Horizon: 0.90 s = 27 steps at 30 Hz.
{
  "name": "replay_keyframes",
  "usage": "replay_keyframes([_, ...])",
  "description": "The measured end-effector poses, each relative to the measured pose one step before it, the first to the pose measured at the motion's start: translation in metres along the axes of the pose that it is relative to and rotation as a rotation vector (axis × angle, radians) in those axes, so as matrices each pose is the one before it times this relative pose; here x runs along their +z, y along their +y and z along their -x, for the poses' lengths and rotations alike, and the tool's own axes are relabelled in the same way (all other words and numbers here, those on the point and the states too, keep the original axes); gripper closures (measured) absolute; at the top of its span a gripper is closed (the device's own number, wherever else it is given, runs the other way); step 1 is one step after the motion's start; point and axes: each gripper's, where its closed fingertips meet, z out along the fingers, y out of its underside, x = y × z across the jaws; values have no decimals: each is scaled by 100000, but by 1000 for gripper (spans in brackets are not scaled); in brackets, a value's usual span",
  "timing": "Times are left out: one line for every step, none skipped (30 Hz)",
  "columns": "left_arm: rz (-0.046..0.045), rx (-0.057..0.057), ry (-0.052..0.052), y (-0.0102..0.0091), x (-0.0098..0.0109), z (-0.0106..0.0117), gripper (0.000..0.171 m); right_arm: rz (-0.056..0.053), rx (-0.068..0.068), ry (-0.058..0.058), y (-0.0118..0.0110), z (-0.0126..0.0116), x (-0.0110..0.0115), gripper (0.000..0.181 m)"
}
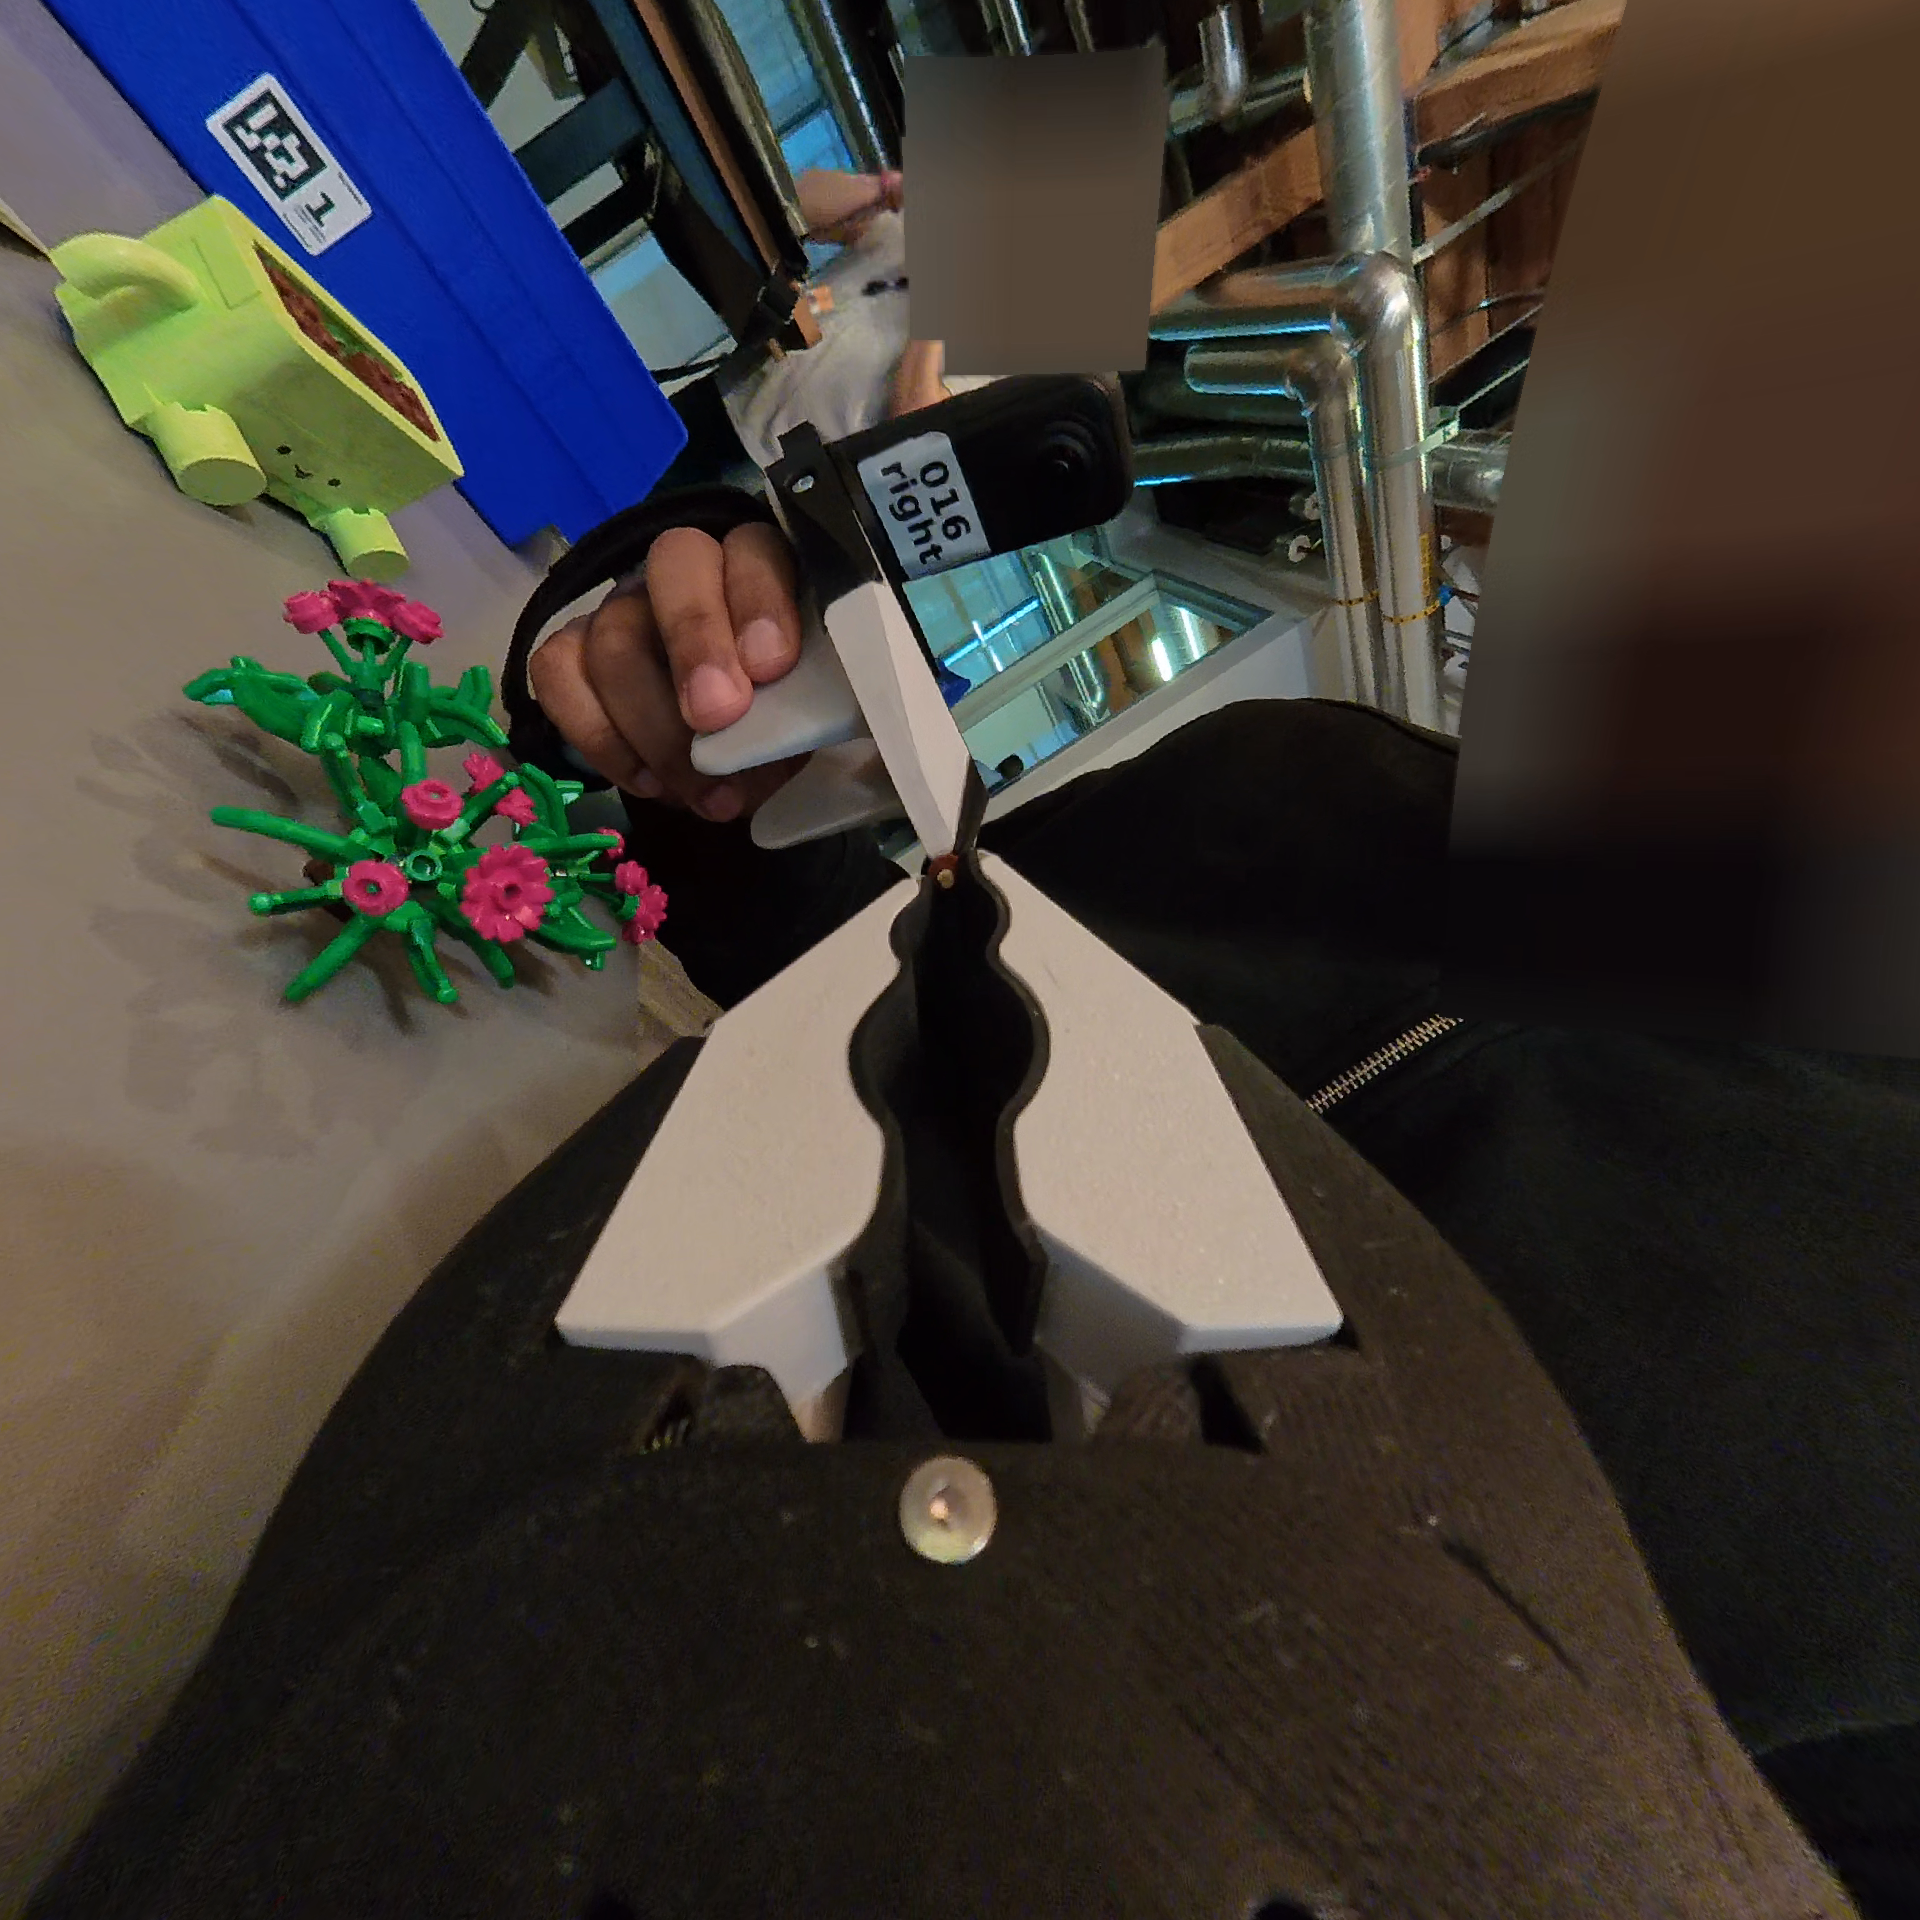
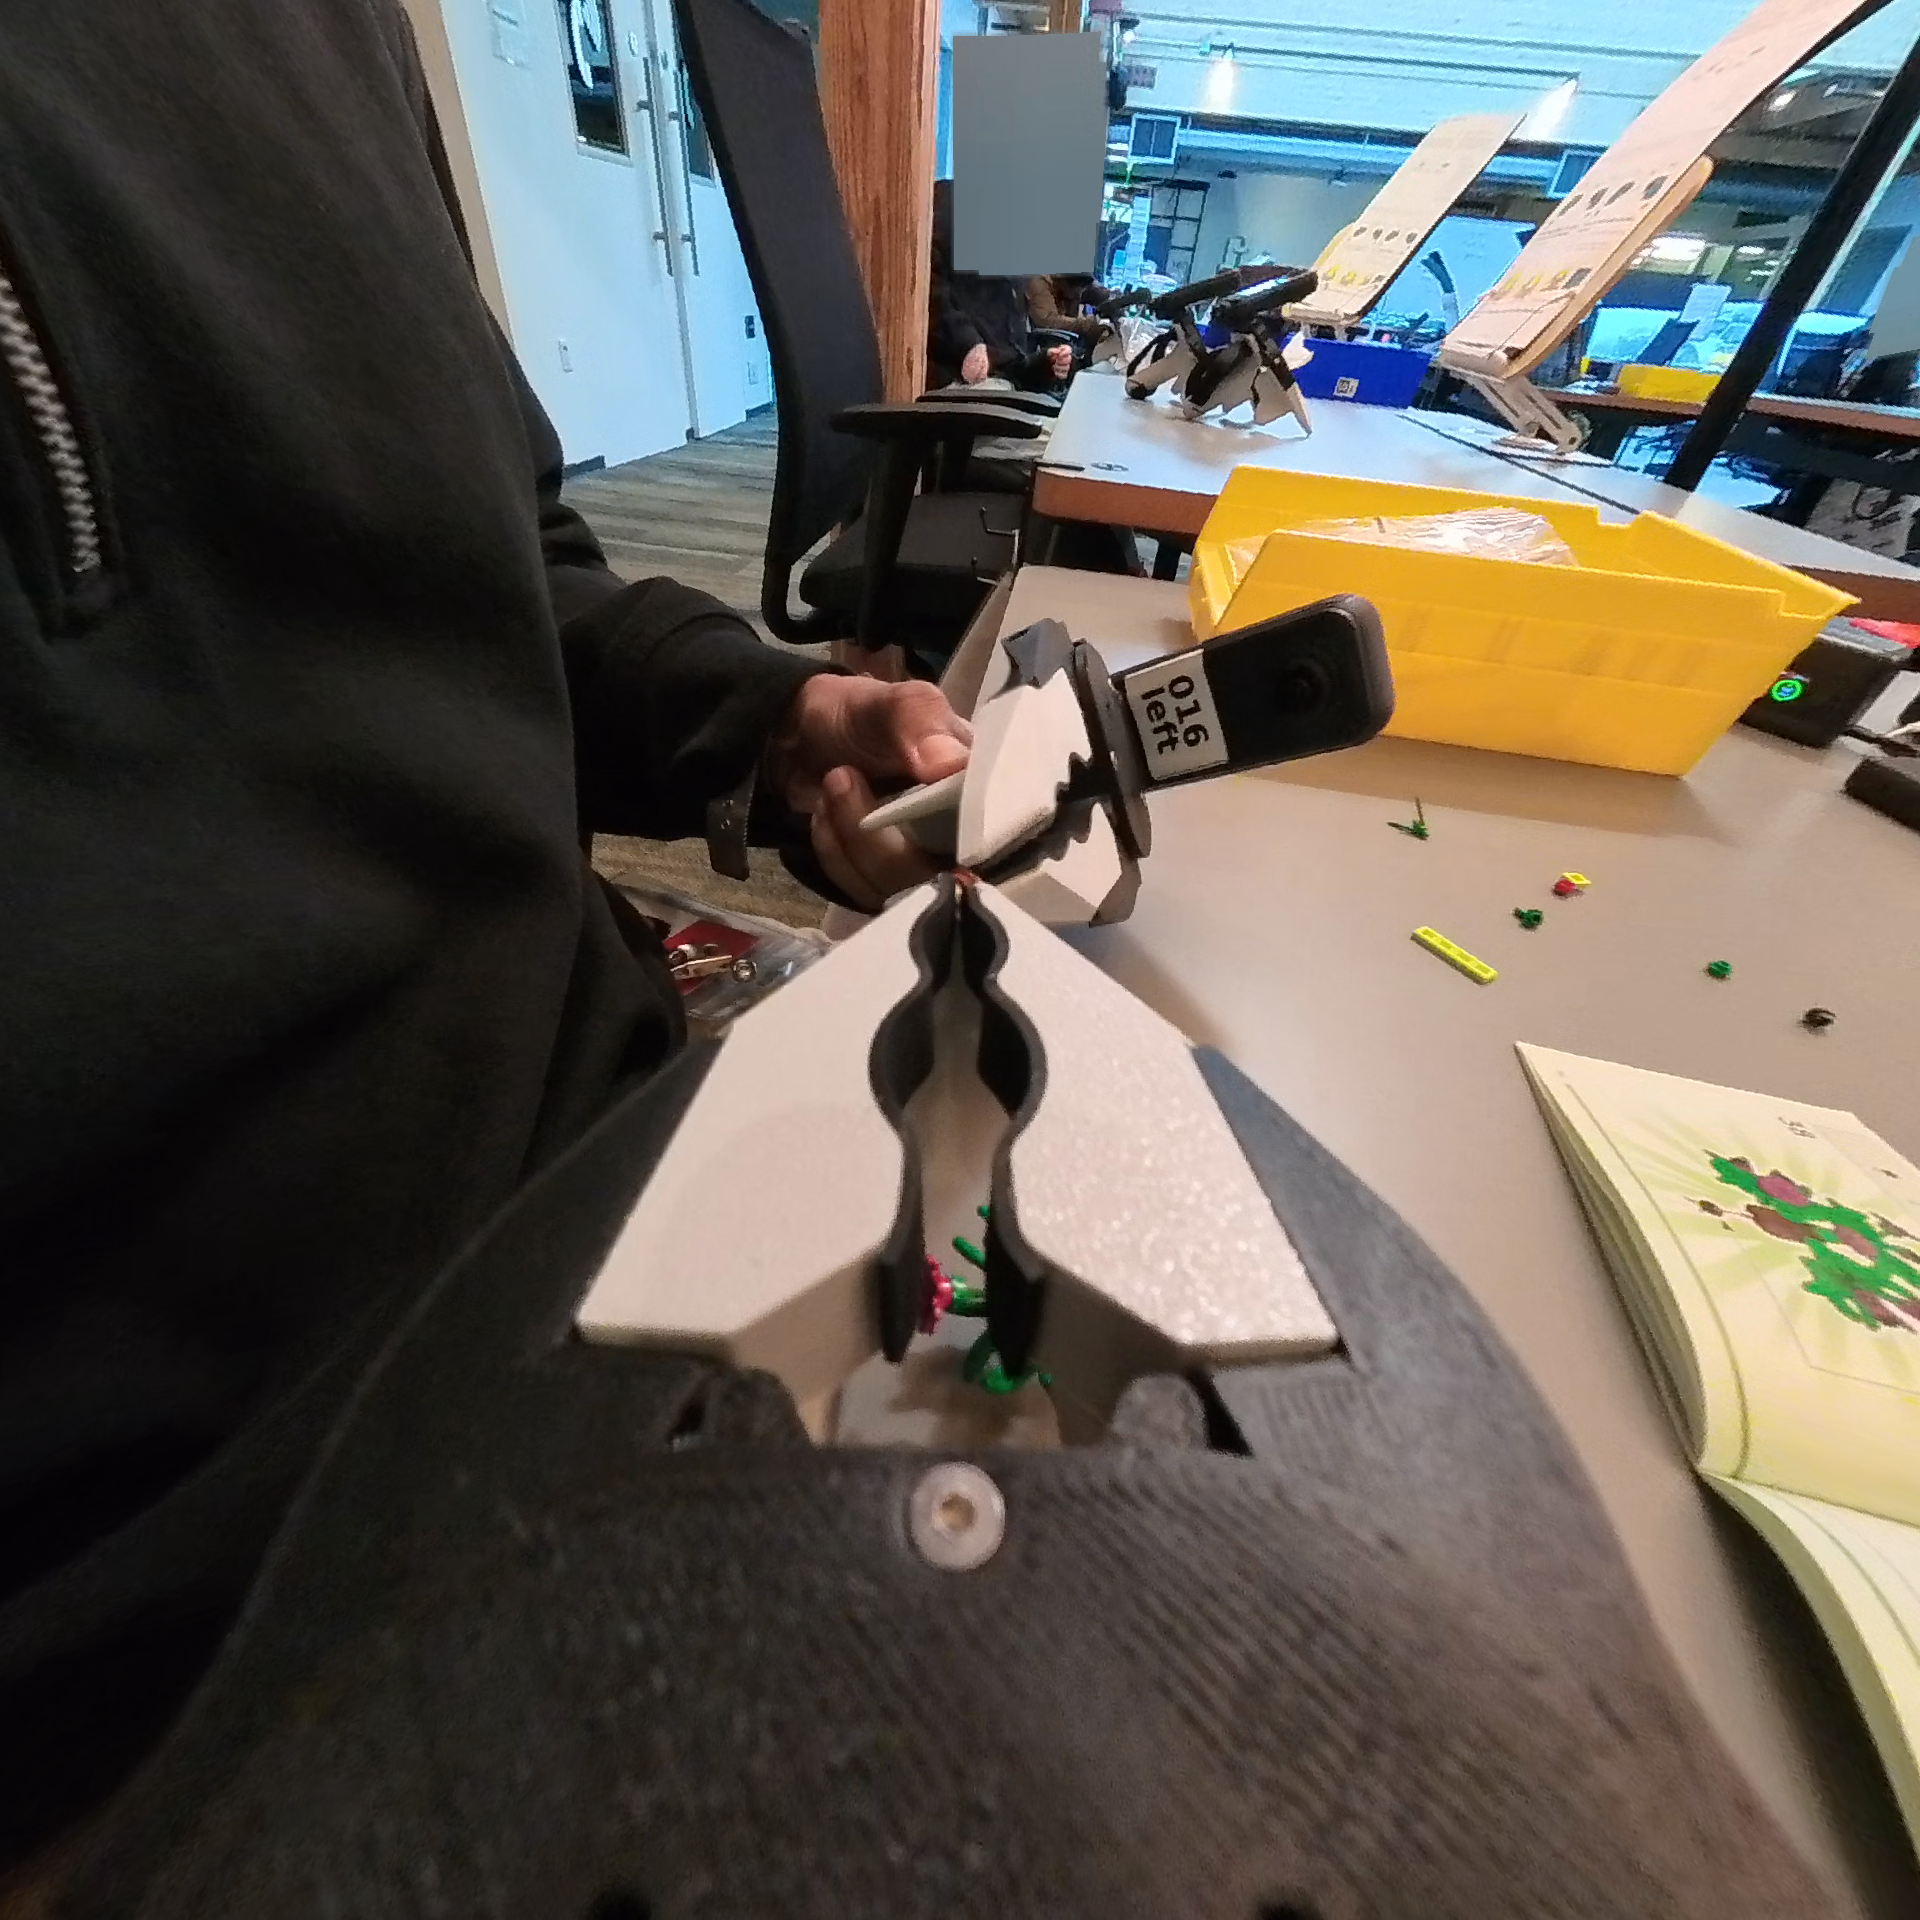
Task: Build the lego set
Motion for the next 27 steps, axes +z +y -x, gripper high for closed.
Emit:
replay_keyframes([-268, -3, -455, -55, -40, 68, 169, 536, -156, 582, 46, -68, 17, 181])
replay_keyframes([-373, 305, -344, -71, -8, 47, 169, 50, 307, 572, 10, -90, -8, 181])
replay_keyframes([-993, 596, -501, -174, -1, 75, 169, -403, 868, 762, 1, -163, -37, 181])
replay_keyframes([-1138, 883, -868, -214, -33, 110, 169, -332, 632, 964, 26, -181, -26, 181])
replay_keyframes([-921, 1156, -689, -172, -44, 50, 168, -184, 54, 999, 28, -151, -13, 181])
replay_keyframes([-670, 993, 259, -109, -60, -85, 167, -758, -241, 662, -89, -67, -37, 181])
replay_keyframes([-1290, 404, 753, -206, -130, -117, 163, -1814, -90, 384, -255, -42, -87, 181])
replay_keyframes([-1775, -96, 789, -267, -203, -89, 162, -2461, 352, 151, -366, -50, -163, 181])
replay_keyframes([-1649, 23, 767, -275, -192, -98, 161, -2132, 748, -18, -334, -67, -182, 181])
replay_keyframes([-1254, 476, 329, -200, -122, -61, 160, -1335, 619, 59, -222, -82, -168, 181])
replay_keyframes([-430, 439, 104, -67, -26, -25, 160, -686, 197, 358, -108, -108, -137, 181])
replay_keyframes([508, 205, 221, 84, 48, -30, 160, -126, -10, 531, -4, -115, -97, 181])
replay_keyframes([732, 141, 79, 119, 92, 5, 160, 91, -1, 436, 55, -93, -53, 181])
replay_keyframes([563, 136, -187, 104, 81, 28, 160, -171, 126, 227, 29, -73, -43, 181])
replay_keyframes([497, 184, -320, 94, 44, 47, 160, -410, 359, 64, -3, -52, -34, 181])
replay_keyframes([387, 315, -516, 69, 36, 58, 160, -422, 424, 148, -15, -60, -33, 181])
replay_keyframes([113, 562, -383, 15, 22, 30, 160, -507, 256, 529, -28, -119, -68, 181])
replay_keyframes([29, 498, -595, 18, 10, 64, 160, -897, 116, 939, -74, -178, -114, 181])
replay_keyframes([119, 545, -662, 23, 19, 62, 160, -1413, 193, 1252, -138, -251, -157, 181])
replay_keyframes([303, 606, -684, 58, 33, 72, 160, -1851, 397, 1602, -194, -314, -202, 181])
replay_keyframes([432, 567, -765, 72, 57, 81, 160, -2189, 481, 1965, -240, -379, -228, 181])
replay_keyframes([464, 554, -758, 71, 65, 85, 160, -2352, 460, 2022, -234, -394, -250, 181])
replay_keyframes([484, 339, -790, 86, 47, 97, 159, -2263, 571, 2062, -200, -397, -236, 181])
replay_keyframes([322, 295, -705, 50, 50, 100, 158, -1901, 583, 2025, -143, -373, -211, 181])
replay_keyframes([120, 387, -522, 30, 32, 53, 158, -1347, 429, 1584, -68, -277, -138, 181])
replay_keyframes([48, 239, -311, 9, 9, 25, 158, -618, 75, 1089, -75, -186, -85, 181])
replay_keyframes([-44, 128, -75, -4, 3, 6, 158, 93, -472, 1191, 8, -170, -41, 181])
